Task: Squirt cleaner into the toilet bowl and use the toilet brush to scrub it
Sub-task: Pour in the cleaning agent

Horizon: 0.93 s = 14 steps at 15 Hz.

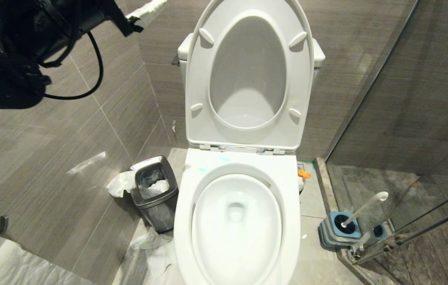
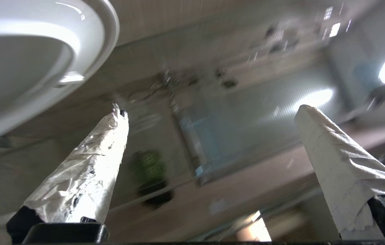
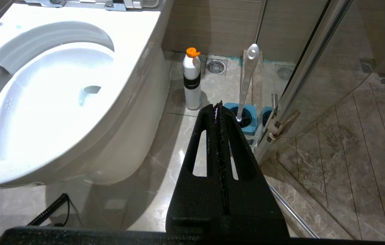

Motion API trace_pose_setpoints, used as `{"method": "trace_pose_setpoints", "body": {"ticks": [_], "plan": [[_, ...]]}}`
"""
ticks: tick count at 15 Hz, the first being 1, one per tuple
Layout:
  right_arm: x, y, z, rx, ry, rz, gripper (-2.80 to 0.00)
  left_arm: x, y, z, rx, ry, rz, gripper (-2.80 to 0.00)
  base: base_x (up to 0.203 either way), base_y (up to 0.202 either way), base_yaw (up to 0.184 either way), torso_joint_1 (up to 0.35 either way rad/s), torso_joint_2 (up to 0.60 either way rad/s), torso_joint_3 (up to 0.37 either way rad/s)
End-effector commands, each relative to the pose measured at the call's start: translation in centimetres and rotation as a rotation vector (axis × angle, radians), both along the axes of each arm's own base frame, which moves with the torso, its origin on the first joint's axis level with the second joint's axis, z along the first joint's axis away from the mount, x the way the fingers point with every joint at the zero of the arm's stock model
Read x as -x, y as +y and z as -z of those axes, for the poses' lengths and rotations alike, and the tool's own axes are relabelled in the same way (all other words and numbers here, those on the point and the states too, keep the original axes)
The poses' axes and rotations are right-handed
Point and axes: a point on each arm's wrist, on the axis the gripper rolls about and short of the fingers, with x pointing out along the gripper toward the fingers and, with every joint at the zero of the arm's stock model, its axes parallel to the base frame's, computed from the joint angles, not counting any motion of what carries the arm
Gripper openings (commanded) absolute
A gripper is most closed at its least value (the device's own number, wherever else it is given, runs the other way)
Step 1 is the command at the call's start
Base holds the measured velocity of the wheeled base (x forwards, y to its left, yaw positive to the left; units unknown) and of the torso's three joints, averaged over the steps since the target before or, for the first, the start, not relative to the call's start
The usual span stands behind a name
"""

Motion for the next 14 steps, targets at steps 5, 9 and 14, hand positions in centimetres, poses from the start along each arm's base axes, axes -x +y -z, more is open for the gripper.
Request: {"method": "trace_pose_setpoints", "body": {"ticks": [5, 9, 14], "plan": [[0.0, 0.0, 0.0, 0.0, 0.0, -0.002, -2.8, 6.2, -1.9, -2.2, -0.055, 0.012, -0.223, 0.0, 0.0, 0.0, 0.0, 0.0, 0.0, 0.0], [0.0, 0.0, 0.0, -0.001, 0.0, 0.0, -2.8, 6.5, -2.2, -0.6, -0.415, -0.234, -0.396, 0.0, 0.0, 0.0, 0.0, 0.0, 0.0, 0.0], [0.0, 0.0, 0.0, 0.0, 0.0, -0.001, -2.8, 8.4, -1.6, 2.3, -0.914, -0.406, -0.406, 0.0, 0.0, 0.0, 0.0, 0.0, 0.0, 0.0]]}}
